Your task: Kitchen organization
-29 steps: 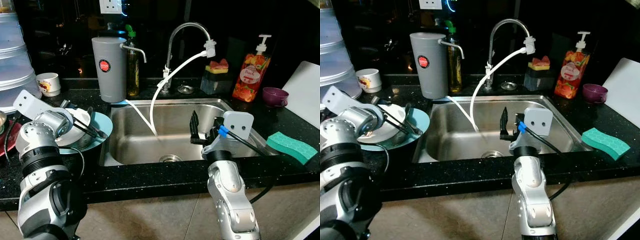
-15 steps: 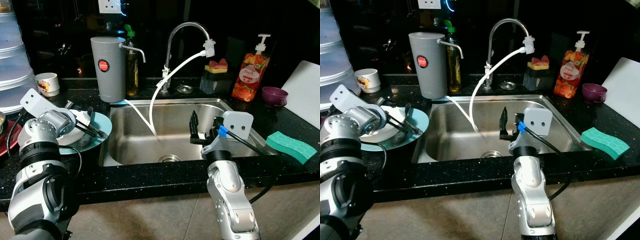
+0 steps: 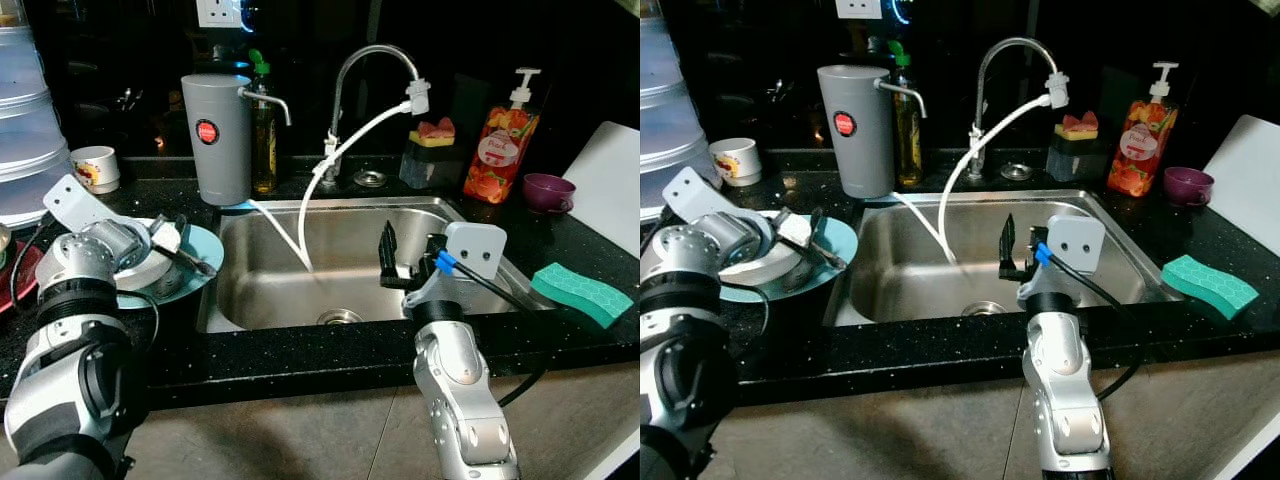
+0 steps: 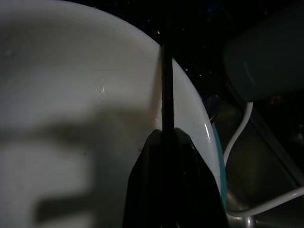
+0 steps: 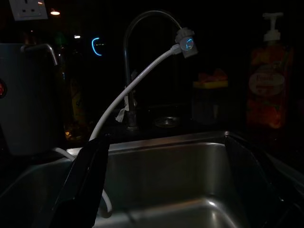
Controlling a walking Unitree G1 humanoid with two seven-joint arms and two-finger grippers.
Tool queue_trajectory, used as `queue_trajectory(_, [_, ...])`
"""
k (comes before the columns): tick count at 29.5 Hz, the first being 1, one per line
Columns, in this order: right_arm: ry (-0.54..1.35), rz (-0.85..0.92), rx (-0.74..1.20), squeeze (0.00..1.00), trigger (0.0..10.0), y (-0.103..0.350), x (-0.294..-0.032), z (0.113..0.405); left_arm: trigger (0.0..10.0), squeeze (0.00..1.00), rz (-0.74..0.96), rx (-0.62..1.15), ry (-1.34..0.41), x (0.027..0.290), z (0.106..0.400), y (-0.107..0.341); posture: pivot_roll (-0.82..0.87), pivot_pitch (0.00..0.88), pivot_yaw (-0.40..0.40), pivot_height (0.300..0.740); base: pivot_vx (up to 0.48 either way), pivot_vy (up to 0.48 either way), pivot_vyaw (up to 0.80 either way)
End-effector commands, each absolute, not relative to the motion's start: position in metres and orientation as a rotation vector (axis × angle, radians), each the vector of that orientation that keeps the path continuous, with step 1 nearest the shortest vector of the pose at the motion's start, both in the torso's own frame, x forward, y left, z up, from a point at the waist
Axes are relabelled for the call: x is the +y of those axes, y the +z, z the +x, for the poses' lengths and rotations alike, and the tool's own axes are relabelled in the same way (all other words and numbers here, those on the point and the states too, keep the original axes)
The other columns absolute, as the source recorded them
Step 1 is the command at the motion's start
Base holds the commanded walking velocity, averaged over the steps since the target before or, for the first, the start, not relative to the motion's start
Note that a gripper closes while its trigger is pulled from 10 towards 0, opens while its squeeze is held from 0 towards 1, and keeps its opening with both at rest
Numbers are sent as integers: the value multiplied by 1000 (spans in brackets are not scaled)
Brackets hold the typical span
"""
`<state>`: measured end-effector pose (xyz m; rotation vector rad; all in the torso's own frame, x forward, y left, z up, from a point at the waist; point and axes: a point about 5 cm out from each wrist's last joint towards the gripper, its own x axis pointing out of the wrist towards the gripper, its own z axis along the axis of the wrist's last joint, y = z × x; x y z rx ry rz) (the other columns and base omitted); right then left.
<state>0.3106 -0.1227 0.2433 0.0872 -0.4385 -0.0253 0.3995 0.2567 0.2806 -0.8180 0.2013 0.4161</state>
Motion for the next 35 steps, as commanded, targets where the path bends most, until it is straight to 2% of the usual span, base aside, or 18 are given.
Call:
queue_trajectory(1, [-25,91,-447,0,10000,244,-122,309,0,0,-778,194,446,261,399,282,73,42,-23,740,0,0,0])
queue_trajectory(9, [-28,92,-444,0,10000,243,-121,308,0,0,-641,-9,459,265,396,303,71,51,-23,740,0,0,0])
queue_trajectory(10, [-29,92,-444,0,10000,243,-121,307,10000,0,-571,-195,395,261,390,330,66,57,-23,740,0,0,0])
queue_trajectory(14, [-30,92,-443,0,10000,243,-122,307,10000,0,-483,-320,323,253,384,348,68,58,-26,740,0,0,0])
queue_trajectory(16, [-28,94,-446,0,10000,245,-122,308,10000,0,-333,-399,228,241,377,359,72,63,-26,740,0,0,0])
queue_trajectory(17, [-28,94,-446,0,10000,245,-122,308,10000,0,-333,-399,228,241,377,359,72,63,-26,740,0,0,0])
queue_trajectory(18, [-25,98,-455,0,10000,249,-122,308,10000,0,-206,-434,148,231,372,361,74,63,-26,740,0,0,0])
queue_trajectory(19, [-24,100,-461,0,10000,251,-122,308,10000,0,-175,-440,111,228,370,360,74,63,-26,740,0,0,0])
queue_trajectory(22, [-15,107,-485,0,10000,261,-121,307,10000,0,-131,-375,-2,222,370,351,71,61,-26,740,0,0,0])
queue_trajectory(26, [-1,112,-506,0,10000,269,-121,307,10000,0,-103,-335,-49,220,371,345,69,60,-24,740,0,0,0])
queue_trajectory(28, [33,117,-521,0,10000,277,-119,306,10000,0,-69,-293,-140,215,370,338,67,59,-22,740,0,0,0])
queue_trajectory(32, [215,112,-482,0,10000,281,-109,304,10000,0,180,-259,-328,205,358,323,62,59,-19,740,0,0,0])
queue_trajectory(33, [215,112,-482,0,10000,281,-109,304,10000,0,180,-259,-328,205,358,323,62,59,-19,740,0,0,0])
queue_trajectory(35, [331,84,-415,0,10000,274,-102,302,10000,0,243,-251,-375,203,356,319,65,59,-21,740,0,0,0])
